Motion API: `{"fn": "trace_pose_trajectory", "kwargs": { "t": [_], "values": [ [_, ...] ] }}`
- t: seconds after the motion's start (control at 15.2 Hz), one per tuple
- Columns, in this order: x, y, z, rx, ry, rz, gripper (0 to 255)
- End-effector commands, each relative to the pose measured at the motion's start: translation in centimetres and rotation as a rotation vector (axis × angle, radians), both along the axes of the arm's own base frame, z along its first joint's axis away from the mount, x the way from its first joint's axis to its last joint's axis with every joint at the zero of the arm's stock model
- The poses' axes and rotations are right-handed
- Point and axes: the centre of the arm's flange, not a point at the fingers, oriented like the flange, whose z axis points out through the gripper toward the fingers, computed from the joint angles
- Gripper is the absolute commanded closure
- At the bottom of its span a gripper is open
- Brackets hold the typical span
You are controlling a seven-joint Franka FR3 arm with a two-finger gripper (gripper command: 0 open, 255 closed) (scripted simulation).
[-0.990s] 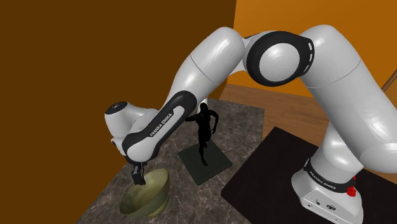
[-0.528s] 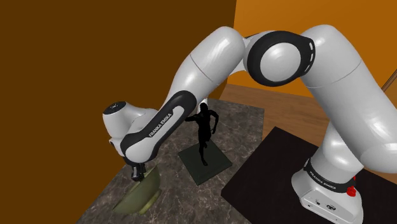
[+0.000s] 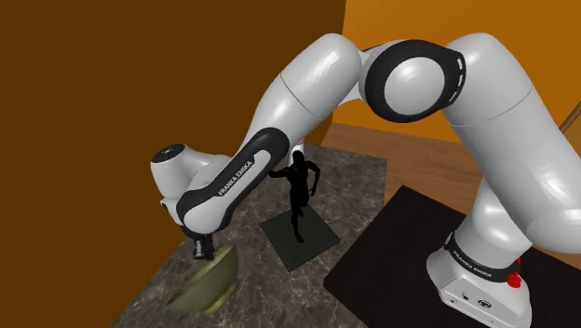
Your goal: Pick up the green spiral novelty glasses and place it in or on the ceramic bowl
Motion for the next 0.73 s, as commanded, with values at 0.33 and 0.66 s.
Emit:
{"fn": "trace_pose_trajectory", "kwargs": {
  "t": [0.33, 0.66],
  "values": [
    [0.0, -0.1, 3.4, -0.003, 0.003, 0.0, 255],
    [0.0, -0.1, 6.1, -0.003, 0.003, 0.0, 255]
  ]
}}
